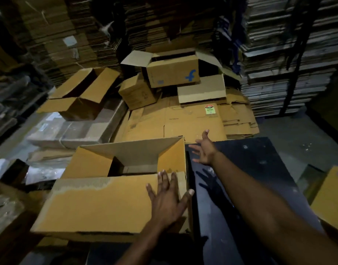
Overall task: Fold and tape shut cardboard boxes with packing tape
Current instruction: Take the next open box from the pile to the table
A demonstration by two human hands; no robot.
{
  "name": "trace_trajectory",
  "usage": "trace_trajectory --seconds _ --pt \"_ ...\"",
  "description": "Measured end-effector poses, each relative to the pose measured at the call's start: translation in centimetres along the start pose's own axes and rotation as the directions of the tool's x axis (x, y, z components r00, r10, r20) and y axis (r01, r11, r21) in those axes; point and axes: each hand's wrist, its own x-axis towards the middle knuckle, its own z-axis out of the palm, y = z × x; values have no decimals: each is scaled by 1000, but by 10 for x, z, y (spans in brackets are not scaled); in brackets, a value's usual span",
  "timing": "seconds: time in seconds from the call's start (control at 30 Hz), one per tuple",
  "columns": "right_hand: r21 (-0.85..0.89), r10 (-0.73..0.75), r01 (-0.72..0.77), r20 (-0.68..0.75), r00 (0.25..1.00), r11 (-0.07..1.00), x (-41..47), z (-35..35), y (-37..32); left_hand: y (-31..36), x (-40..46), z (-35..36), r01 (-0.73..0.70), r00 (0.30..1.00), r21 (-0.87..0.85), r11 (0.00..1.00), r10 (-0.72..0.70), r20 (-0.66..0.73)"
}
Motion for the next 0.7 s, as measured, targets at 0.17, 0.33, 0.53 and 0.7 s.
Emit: trace_trajectory --seconds 0.17,0.33,0.53,0.7 --pt "224 21 -17 -15 1000 974 33 6 -6 -2 30 6 36 998 4 999 -36 -57" --pt "375 56 -71 50 997 924 53 5 -18 -4 40 15 79 997 43 996 -78 -29" --pt "394 -32 -14 110 993 919 62 13 -40 3 31 24 104 989 35 994 -100 -106" --pt "299 -142 83 181 973 951 56 18 -48 22 29 22 104 980 -8 995 -104 -170"
